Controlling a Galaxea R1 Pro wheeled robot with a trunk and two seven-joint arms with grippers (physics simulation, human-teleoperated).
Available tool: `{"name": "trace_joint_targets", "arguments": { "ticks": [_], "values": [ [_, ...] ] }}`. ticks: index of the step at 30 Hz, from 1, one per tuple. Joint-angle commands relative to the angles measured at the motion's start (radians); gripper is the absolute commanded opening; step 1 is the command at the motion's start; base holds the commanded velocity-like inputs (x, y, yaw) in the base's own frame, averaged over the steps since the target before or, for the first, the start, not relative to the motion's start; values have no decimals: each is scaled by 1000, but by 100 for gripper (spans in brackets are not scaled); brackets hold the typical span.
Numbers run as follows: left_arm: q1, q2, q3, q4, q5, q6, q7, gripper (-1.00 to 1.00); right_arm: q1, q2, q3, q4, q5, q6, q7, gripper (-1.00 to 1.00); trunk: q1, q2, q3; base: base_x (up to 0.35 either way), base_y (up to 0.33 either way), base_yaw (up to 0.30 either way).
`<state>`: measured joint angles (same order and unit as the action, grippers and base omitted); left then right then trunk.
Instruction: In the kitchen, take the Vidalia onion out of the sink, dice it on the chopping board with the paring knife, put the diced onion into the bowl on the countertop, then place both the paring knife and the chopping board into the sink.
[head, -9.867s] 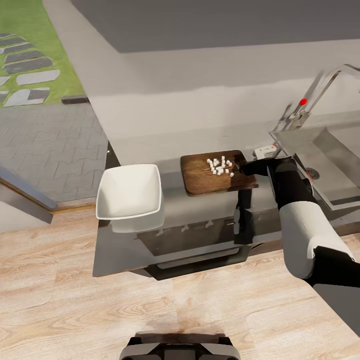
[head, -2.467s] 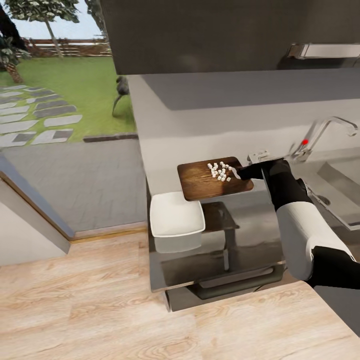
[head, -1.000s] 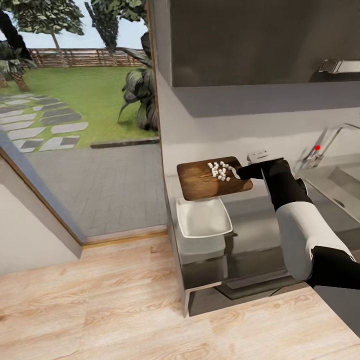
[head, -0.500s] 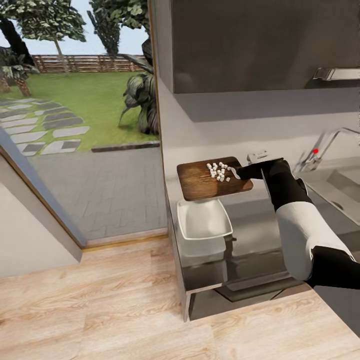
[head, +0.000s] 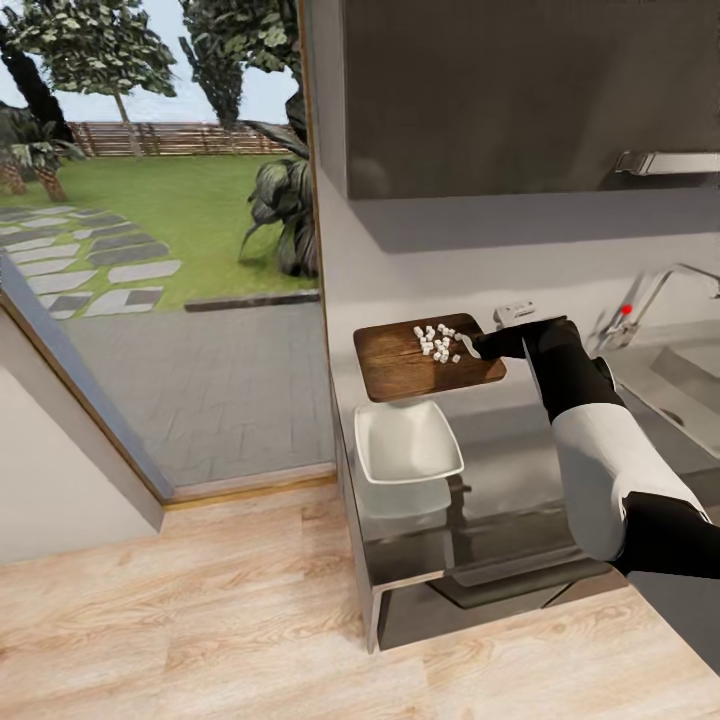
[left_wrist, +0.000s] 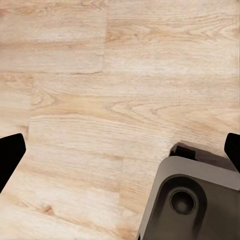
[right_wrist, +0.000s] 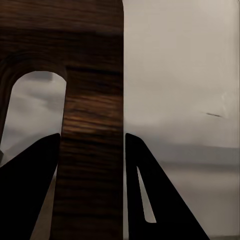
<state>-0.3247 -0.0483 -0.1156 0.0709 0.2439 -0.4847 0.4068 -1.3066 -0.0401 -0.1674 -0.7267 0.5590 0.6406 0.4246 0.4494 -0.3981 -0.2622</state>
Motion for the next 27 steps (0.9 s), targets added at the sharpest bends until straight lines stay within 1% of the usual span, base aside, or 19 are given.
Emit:
{"name": "trace_joint_targets", "arguments": {
  "ticks": [1, 14, 27],
  "values": [
    [-2, -1, -8, 4, 8, -6, 1, 100, -1, 0, -3, -1, 10, 2, 9, -100, 1, -2, 0, 0, 0, 0],
    [-2, 0, -9, 4, 8, -6, 1, 100, 0, -1, -3, -1, 10, 1, 9, -100, 1, -2, 19, 0, 0, 0],
    [-2, 0, -8, 4, 8, -6, 1, 100, -1, -9, -4, 7, 11, -6, 13, -100, 1, -2, 21, 0, 0, 0]
  ]
}}
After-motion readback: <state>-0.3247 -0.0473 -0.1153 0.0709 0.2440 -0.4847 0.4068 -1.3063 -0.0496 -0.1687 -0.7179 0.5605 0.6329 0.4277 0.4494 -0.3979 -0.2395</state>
